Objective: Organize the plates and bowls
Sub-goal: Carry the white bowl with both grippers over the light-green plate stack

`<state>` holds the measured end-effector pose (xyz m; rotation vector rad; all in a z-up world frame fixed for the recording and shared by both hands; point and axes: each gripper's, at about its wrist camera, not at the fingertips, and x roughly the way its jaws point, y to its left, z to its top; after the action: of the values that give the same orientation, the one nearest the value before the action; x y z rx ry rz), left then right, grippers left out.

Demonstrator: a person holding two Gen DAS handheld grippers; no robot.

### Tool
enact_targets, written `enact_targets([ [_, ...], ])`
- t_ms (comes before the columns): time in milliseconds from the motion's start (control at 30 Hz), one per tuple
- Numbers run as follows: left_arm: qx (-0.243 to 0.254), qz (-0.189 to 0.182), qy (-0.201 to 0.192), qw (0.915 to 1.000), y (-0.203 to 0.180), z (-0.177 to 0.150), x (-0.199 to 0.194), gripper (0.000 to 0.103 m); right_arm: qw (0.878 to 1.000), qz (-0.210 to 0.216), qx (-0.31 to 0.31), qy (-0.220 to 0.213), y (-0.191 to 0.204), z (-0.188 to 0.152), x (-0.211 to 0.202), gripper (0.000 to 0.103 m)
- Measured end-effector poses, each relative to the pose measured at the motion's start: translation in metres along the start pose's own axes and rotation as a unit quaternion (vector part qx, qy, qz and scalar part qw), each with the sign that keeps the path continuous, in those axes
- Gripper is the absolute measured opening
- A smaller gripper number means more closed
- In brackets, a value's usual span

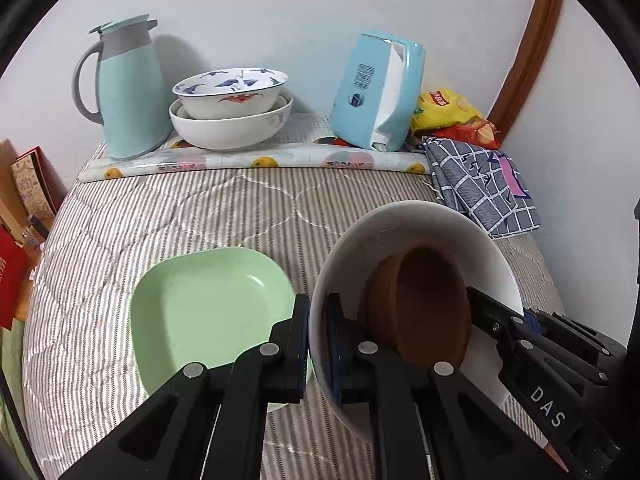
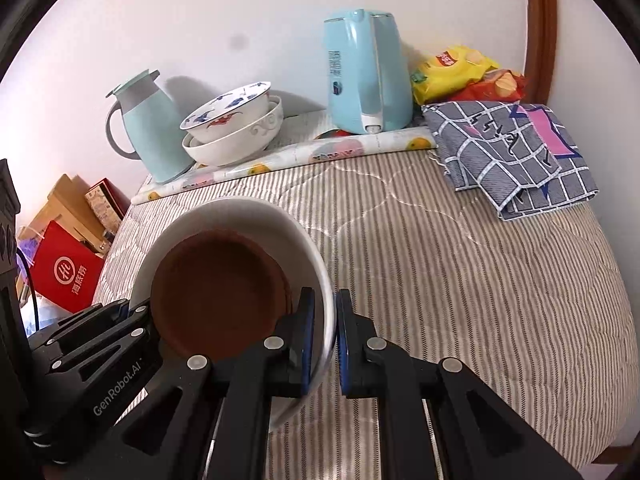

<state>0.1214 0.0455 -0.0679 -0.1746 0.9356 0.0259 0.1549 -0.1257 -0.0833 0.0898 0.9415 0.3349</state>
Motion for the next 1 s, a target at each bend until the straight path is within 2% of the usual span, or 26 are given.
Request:
enact_targets([
  [1000, -0.033, 0.016, -0.001, 0.9993, 0.055, 0.0, 0.0, 0.009, 0.999, 0.015, -0.036, 0.012, 0.051, 0.004, 0.025, 0.01],
])
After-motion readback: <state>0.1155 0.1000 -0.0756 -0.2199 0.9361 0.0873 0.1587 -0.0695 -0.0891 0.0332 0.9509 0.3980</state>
